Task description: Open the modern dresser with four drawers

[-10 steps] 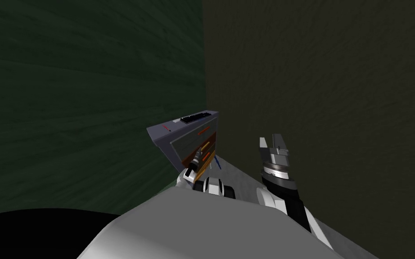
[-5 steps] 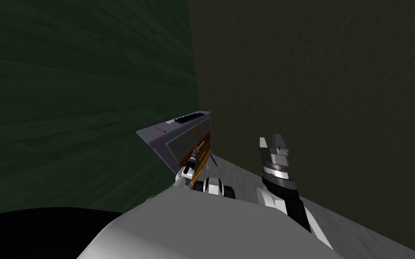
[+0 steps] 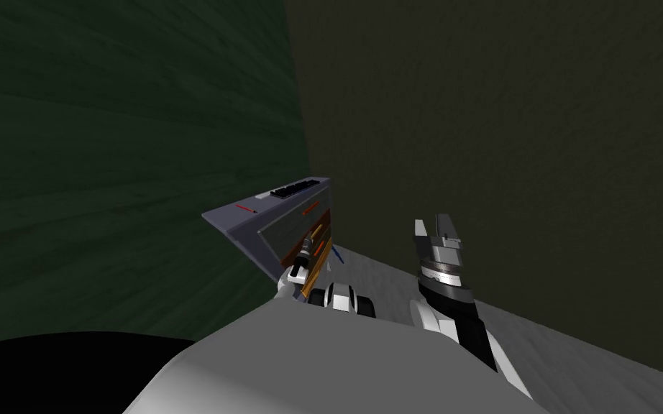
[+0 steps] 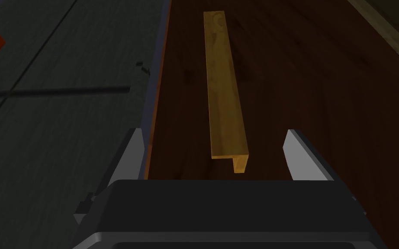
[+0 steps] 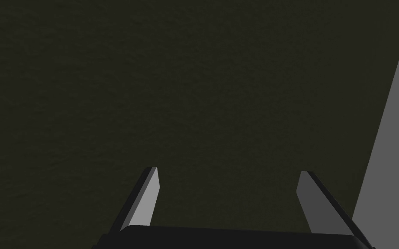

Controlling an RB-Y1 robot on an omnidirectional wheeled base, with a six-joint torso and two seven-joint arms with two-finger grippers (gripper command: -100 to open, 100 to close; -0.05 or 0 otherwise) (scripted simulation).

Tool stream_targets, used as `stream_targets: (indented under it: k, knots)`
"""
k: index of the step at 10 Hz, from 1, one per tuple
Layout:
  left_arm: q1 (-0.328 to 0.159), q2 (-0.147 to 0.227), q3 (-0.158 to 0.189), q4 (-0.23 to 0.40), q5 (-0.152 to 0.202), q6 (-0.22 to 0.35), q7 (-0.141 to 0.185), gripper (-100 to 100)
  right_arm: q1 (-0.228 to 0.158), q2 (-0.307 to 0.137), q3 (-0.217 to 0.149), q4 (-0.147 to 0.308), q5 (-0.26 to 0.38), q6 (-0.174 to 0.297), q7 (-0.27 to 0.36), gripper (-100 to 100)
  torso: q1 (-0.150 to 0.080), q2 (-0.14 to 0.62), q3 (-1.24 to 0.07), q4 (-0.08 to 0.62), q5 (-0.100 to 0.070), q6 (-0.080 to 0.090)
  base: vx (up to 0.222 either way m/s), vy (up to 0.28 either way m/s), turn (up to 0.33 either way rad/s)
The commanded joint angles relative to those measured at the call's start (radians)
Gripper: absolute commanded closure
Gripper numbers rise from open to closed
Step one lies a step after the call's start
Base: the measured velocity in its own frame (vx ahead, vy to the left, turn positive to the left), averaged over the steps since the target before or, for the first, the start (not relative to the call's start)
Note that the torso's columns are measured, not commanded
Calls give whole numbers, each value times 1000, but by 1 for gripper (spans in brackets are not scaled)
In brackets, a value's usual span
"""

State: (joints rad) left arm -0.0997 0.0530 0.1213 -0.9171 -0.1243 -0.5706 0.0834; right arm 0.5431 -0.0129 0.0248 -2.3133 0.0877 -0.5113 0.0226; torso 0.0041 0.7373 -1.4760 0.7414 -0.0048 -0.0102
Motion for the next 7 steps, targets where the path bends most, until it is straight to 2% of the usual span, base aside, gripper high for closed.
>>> stream_targets:
  k: [1, 3, 4, 5, 6, 7]
  knots:
    - [-28, 13, 81, 35, -21, -21, -3, -100, 0, 0, 0, 0, 0, 0, 0, 0, 1, 2, 1, -1, 3, 6, -73, 54, -380]
    - [-28, 13, 127, 35, -21, -21, -3, -100, 0, 0, 0, 0, 0, 0, 0, 0, 1, -1, 0, -1, 2, 3, -24, 8, -40]
    - [-48, 8, 152, 55, -47, -24, -6, -100, 0, 0, 0, 0, 0, 0, 0, 0, 1, -1, -1, -1, -1, -3, -55, 19, -409]
    - [-48, 8, 181, 55, -47, -24, -6, -100, 0, 0, 0, 0, 0, 0, 0, 0, 3, 2, 1, -1, 3, 5, -83, 43, -279]
    - [-48, 8, 216, 55, -47, -24, -6, -100, 0, 0, 0, 0, 0, 0, 0, 0, 2, 2, 1, -2, 4, 6, -42, 7, -105]
    - [-48, 8, 230, 55, -47, -24, -6, -100, 0, 0, 0, 0, 0, 0, 0, 0, 0, 3, 1, -2, 1, -1, 0, -16, -15]
